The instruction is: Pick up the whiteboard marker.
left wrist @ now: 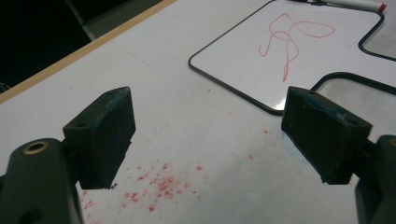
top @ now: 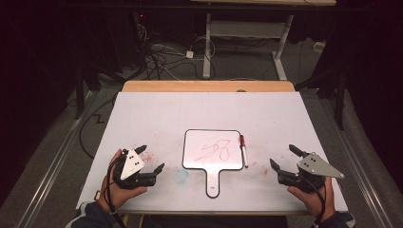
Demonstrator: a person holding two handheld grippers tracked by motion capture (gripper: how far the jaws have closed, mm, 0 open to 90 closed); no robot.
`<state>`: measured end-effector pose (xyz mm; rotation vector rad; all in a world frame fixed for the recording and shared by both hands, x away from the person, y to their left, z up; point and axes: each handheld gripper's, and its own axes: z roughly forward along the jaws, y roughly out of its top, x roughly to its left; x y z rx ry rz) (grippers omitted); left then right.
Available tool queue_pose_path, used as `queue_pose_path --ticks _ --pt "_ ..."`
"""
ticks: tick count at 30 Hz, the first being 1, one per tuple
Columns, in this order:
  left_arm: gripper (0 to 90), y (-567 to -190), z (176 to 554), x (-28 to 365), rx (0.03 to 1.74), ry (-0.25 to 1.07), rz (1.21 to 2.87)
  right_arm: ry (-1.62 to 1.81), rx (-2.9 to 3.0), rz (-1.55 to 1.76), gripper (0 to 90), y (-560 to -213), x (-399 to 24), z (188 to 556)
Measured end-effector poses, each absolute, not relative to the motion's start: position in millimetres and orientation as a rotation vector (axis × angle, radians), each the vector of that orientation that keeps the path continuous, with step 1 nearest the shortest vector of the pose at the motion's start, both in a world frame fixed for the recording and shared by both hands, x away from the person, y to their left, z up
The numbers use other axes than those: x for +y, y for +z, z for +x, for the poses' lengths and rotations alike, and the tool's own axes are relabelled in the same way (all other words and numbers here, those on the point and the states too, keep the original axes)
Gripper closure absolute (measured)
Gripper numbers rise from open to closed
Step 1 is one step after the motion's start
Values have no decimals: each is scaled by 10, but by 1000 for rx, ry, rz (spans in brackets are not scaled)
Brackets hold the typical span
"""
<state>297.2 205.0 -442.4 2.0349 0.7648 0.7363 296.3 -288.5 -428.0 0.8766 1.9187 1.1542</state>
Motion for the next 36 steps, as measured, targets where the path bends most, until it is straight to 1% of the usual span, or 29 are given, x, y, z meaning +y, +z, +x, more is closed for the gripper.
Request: queue_pose_path --ticks 4,10,12,23,27,30,31,33,34,36 --pt "168 -4436 2976 2037 759 732 2050 1146 1924 887 220 -4283 -2895 2958" --pt "168 -4444 2956 2018 746 734 2068 1152 1940 918 262 -4284 -2908 2970" --pt "169 -4447 2947 2005 740 733 2072 1170 1954 918 296 -4274 -2912 2970" --pt "172 -4471 2941 1960 718 729 2100 1150 2081 949 334 -4273 -2863 3056" --pt "172 -4453 2956 1984 724 751 2095 1126 2127 1038 360 -4259 -2806 3173" --pt "172 -4443 2957 2002 733 753 2084 1108 2160 1076 362 -4249 -2770 3248" --pt "172 -4437 2950 2009 734 759 2080 1104 2184 1134 375 -4242 -2738 3340" --pt "173 -4430 2938 2012 733 770 2076 1111 2193 1163 375 -4243 -2725 3372" --pt "172 -4426 2933 2012 733 776 2074 1112 2232 1249 387 -4248 -2679 3470" --pt "172 -4427 2932 2008 732 773 2075 1094 2253 1277 402 -4250 -2616 3535"
